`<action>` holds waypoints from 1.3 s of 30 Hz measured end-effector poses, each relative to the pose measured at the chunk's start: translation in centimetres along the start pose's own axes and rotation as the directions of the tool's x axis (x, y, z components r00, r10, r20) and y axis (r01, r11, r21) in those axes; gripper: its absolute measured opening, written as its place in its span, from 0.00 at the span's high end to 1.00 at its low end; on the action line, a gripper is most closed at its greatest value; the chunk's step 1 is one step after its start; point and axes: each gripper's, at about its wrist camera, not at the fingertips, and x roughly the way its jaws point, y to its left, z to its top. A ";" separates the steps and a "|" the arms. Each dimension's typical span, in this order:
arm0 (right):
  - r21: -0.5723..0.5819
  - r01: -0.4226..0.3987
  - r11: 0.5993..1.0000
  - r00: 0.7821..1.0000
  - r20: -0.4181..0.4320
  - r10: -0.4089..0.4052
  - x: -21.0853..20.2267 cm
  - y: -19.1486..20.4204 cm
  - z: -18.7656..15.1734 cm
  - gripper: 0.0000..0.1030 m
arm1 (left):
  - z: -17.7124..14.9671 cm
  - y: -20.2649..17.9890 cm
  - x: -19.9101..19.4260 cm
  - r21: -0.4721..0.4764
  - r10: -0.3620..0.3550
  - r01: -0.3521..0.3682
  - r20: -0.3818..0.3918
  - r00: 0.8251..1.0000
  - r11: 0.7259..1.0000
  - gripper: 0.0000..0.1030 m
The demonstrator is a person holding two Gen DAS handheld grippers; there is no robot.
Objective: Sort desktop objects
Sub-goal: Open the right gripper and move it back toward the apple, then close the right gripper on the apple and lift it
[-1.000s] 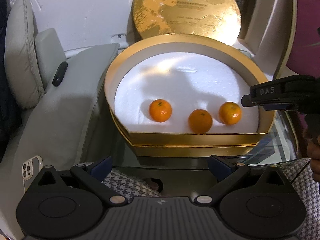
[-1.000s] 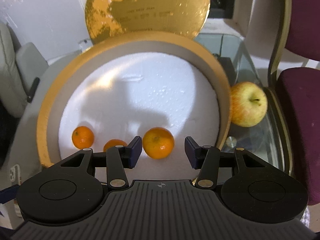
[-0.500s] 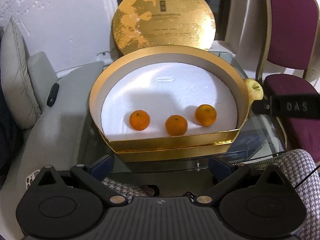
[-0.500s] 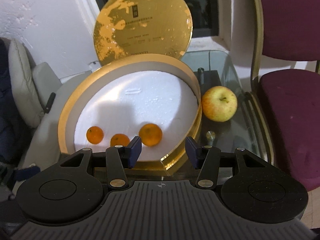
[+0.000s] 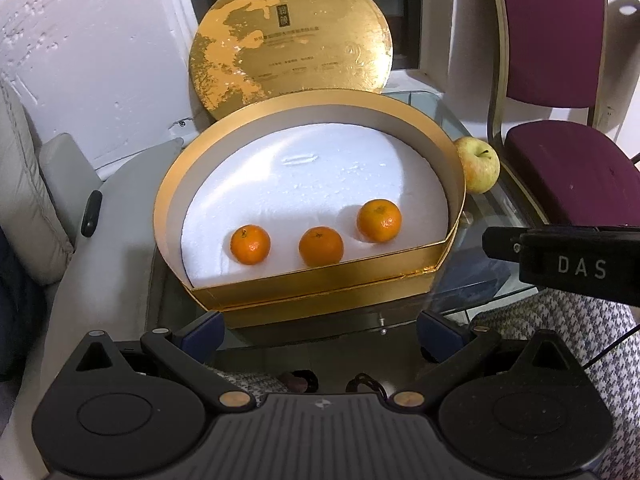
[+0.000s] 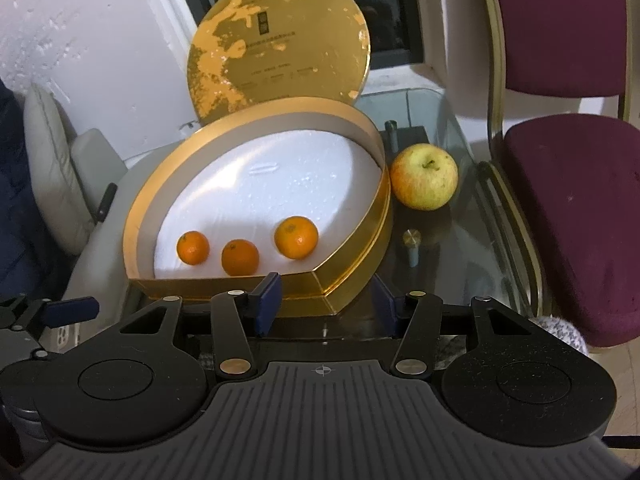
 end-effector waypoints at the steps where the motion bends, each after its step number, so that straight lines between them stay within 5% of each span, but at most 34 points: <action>1: 0.002 -0.001 1.000 1.000 -0.001 0.001 0.0 -0.1 0.0 0.46 | 0.0 -0.1 0.1 0.002 0.001 -0.001 -0.003 1.000 1.000 0.01; 16: 0.069 0.008 0.998 1.000 -0.004 -0.007 1.2 -2.7 0.4 0.40 | 1.1 -1.0 2.1 0.023 -0.012 0.013 -0.032 0.999 1.000 0.01; 39: 0.290 0.113 0.950 0.993 -0.008 -0.116 10.0 -9.5 7.6 0.35 | 5.7 0.8 8.1 -0.074 -0.018 0.016 -0.030 0.999 0.997 0.01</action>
